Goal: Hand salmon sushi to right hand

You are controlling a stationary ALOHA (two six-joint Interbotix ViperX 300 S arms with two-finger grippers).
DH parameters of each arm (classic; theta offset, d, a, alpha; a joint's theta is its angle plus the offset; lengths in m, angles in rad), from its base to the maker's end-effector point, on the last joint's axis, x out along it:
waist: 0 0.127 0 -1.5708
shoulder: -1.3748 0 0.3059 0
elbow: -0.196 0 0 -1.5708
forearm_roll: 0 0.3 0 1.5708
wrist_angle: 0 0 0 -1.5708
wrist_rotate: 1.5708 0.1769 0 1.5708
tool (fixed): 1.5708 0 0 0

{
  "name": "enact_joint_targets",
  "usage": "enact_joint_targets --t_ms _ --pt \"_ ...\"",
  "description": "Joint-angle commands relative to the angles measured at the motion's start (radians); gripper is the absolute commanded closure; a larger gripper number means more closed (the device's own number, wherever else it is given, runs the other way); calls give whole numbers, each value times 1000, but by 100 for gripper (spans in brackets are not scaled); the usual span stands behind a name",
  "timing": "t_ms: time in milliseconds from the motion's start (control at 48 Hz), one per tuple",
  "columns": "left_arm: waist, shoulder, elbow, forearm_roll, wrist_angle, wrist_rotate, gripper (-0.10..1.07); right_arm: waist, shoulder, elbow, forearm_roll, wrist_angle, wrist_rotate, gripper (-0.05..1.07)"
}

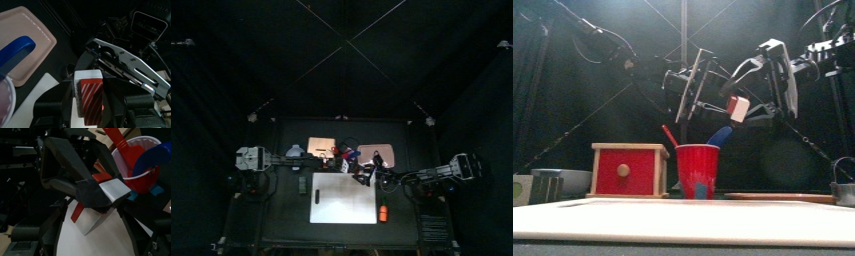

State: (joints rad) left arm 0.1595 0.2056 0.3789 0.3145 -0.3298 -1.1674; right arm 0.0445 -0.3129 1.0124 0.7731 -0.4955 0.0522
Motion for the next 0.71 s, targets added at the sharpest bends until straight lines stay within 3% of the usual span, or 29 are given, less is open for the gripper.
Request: enact_joint_targets --t_ms 0,167,479,688 --pt "3 -34 -11 -5 -12 12 48 3 -12 -23 5 -9 -2 1" --pt "6 -35 -11 -18 -11 32 48 5 -11 -18 12 -9 -2 12" --pt "6 -37 -8 -15 -11 46 47 5 -14 -17 6 -8 -2 50" --pt "5 -37 -5 -11 -11 71 40 5 -17 -21 2 -8 -2 60"
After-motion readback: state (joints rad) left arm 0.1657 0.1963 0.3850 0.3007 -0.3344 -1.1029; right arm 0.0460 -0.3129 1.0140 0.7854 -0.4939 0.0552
